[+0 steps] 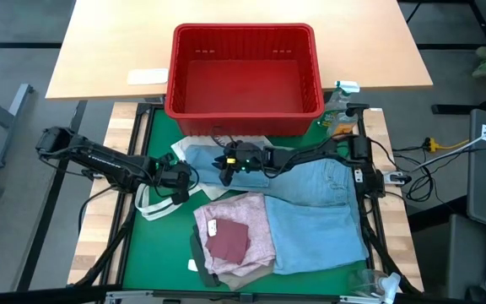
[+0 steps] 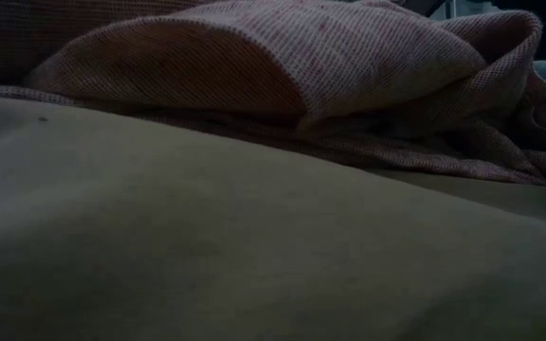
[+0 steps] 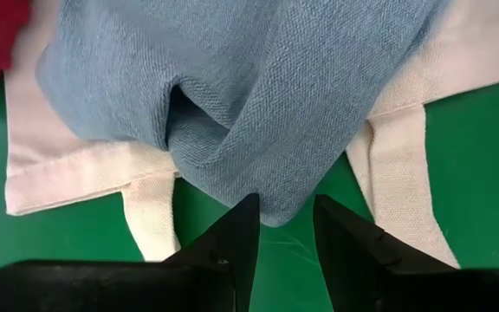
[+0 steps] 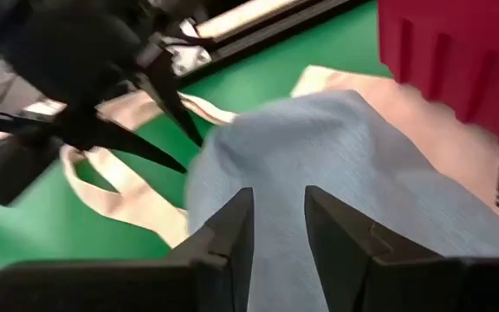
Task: Fold laundry
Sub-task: Fold the blue jeans
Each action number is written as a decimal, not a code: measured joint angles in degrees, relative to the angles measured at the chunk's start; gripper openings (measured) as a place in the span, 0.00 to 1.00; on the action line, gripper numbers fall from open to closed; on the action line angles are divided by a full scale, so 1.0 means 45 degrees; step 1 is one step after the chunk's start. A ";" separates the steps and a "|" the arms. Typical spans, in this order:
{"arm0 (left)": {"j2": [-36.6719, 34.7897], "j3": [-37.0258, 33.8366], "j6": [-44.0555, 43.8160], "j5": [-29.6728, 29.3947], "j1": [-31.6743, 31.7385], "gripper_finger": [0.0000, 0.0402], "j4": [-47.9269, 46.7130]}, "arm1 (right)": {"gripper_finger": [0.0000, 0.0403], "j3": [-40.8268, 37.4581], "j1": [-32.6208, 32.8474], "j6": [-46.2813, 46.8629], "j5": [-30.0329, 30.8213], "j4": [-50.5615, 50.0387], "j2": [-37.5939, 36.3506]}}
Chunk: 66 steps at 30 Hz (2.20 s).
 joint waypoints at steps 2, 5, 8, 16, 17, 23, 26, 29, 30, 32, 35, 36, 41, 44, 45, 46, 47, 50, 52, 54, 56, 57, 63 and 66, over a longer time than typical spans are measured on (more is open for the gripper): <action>0.0000 0.0000 0.0133 -0.0001 0.0000 0.27 0.0007 | 0.26 0.0000 -0.0108 0.0003 0.0110 0.0041 0.0227; 0.0000 0.0000 0.0146 -0.0002 0.0000 0.31 0.0059 | 0.26 0.0000 -0.0252 0.0015 0.0160 0.0044 0.0549; 0.0000 0.0000 0.0238 -0.0002 0.0000 0.38 0.0101 | 0.26 0.0000 -0.0402 0.0181 0.0196 0.0052 0.0815; 0.0059 0.0000 0.0260 -0.0230 0.0000 0.54 0.0113 | 0.26 0.0005 -0.0481 0.0427 0.0498 0.0487 0.1131; 0.0122 0.0000 0.0257 -0.0344 -0.0002 0.54 0.0116 | 0.26 0.0007 -0.0481 0.0427 0.0656 0.0512 0.1131; 0.1073 -0.0005 0.0097 -0.0852 -0.0010 0.50 0.0155 | 0.26 0.0010 -0.0549 0.0437 0.0999 0.0316 0.1131; 0.1668 -0.0005 -0.0741 -0.0853 -0.0005 0.43 0.0176 | 0.26 0.0010 -0.0563 0.0456 0.1013 -0.0126 0.1131; 0.1947 -0.0005 -0.1508 -0.0792 -0.0005 0.33 0.0197 | 0.26 0.0013 -0.0563 0.0452 0.1388 -0.0547 0.1131; 0.1957 -0.0008 -0.1611 -0.0738 -0.0005 0.29 0.0199 | 0.26 0.0015 -0.0563 0.0453 0.1516 -0.0792 0.1131; 0.1944 -0.0010 -0.1791 -0.0626 -0.0024 0.20 0.0216 | 0.26 0.0015 -0.0559 0.0452 0.1583 -0.1201 0.1131; 0.1852 0.0065 -0.1797 -0.0161 -0.0024 0.06 0.0176 | 0.26 0.0015 -0.0559 0.0452 0.1601 -0.1336 0.1131; 0.1831 0.0117 -0.1807 0.0058 -0.0024 0.03 0.0189 | 0.26 0.0015 -0.0559 0.0452 0.1601 -0.1326 0.1131; 0.1826 0.0877 -0.2296 0.1596 -0.0024 0.01 -0.0548 | 0.26 0.0015 -0.0573 0.0450 0.1615 -0.1326 0.1131; 0.1826 0.1610 -0.2506 0.2732 -0.0024 0.01 -0.1697 | 0.26 0.0015 -0.0578 0.0452 0.1615 -0.1337 0.1131; 0.1826 0.1888 -0.2532 0.3108 -0.0024 0.01 -0.2129 | 0.26 0.0015 -0.0573 0.0447 0.1615 -0.1355 0.1131; 0.1826 0.2180 -0.2536 0.3451 -0.0024 0.00 -0.2521 | 0.26 0.0015 -0.0573 0.0447 0.1615 -0.1364 0.1131; 0.1826 0.2474 -0.2540 0.3833 -0.0024 0.00 -0.2927 | 0.26 0.0015 -0.0573 0.0447 0.1611 -0.1365 0.1131; 0.1821 0.3091 -0.2540 0.4868 -0.0024 0.00 -0.3534 | 0.26 0.0015 -0.0573 0.0447 0.1611 -0.1376 0.1127; 0.1821 0.3172 -0.2571 0.5440 -0.0036 0.00 -0.3449 | 0.26 0.0015 -0.0573 0.0447 0.1606 -0.1399 0.1127; 0.1832 0.3172 -0.2870 0.5824 -0.0116 0.00 -0.3401 | 0.26 0.0015 -0.0573 0.0452 0.1519 -0.1399 0.1127; 0.1851 0.3125 -0.3300 0.6096 -0.0244 0.00 -0.3367 | 0.26 0.0015 -0.0578 0.0562 0.1258 -0.1394 0.1122; 0.1851 0.3089 -0.3529 0.6269 -0.0321 0.00 -0.3375 | 0.26 0.0015 -0.0578 0.0717 0.1156 -0.1406 0.1122; 0.1851 0.2612 -0.3612 0.6436 -0.1253 0.00 -0.2656 | 0.26 0.0015 -0.0578 0.1088 0.0882 -0.2068 0.1112; 0.1860 0.2257 -0.3212 0.6568 -0.1740 0.04 -0.2018 | 0.26 0.0015 -0.0578 0.1093 0.0882 -0.2467 0.1107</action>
